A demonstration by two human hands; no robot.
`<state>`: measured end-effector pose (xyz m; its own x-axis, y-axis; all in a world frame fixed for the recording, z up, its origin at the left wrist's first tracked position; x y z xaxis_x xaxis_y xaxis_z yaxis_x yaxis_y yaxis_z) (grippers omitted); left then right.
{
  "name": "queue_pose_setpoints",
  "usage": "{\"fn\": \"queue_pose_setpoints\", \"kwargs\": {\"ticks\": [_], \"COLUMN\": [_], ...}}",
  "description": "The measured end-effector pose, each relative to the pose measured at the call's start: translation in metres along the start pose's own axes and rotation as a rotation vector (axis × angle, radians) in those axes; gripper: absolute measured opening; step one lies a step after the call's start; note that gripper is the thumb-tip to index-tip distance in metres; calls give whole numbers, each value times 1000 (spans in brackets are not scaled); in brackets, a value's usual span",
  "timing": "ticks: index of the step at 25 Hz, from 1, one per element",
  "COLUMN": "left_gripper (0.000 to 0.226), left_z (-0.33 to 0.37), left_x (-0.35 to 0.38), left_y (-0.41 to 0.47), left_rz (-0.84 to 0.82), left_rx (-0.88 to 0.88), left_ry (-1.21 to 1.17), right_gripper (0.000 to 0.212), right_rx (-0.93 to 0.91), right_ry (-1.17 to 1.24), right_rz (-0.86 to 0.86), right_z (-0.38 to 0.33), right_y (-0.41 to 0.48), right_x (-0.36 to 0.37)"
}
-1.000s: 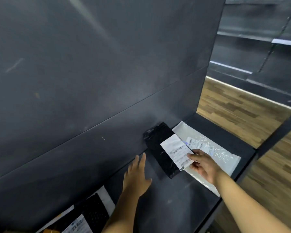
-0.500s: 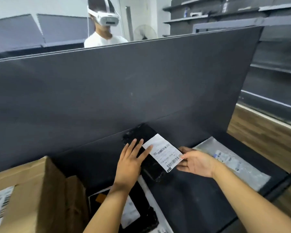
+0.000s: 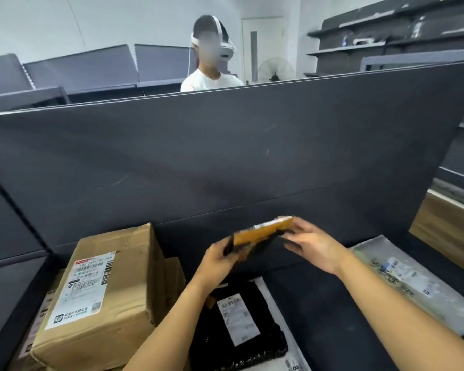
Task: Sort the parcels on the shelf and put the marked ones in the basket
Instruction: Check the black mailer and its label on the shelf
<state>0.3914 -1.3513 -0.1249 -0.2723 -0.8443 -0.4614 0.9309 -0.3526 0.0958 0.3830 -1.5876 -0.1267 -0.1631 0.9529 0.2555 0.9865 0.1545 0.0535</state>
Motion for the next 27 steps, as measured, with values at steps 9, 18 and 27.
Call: {"fn": "queue_pose_setpoints", "kwargs": {"ticks": [9,18,27], "left_gripper": [25,21,33], "left_z": [-9,-11,20], "left_x": [-18,-17,23], "left_y": [-7,-9,-21], "left_rz": [-42,22,116], "left_rx": [-410,-443,-341], "left_ry": [-754,-767,-739], "right_gripper": [26,29,45], "right_rx": [121,152,-39], "right_ry": [-281,-315,-328], "right_rz": [-101,-28,25], "right_z": [13,15,23], "right_y": [8,6,-5], "right_x": [38,51,98]}}
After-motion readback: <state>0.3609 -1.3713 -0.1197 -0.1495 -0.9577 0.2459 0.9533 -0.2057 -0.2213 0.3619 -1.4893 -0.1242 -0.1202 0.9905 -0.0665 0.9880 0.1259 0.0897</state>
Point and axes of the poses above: each hand's wrist, its own y-axis towards the middle knuckle, its own x-axis out of the palm, z = x × y, the point moved 2 cm from there along y, towards the middle knuckle, and after that the axes turned 6 degrees about -x, right-handed, at the moved point
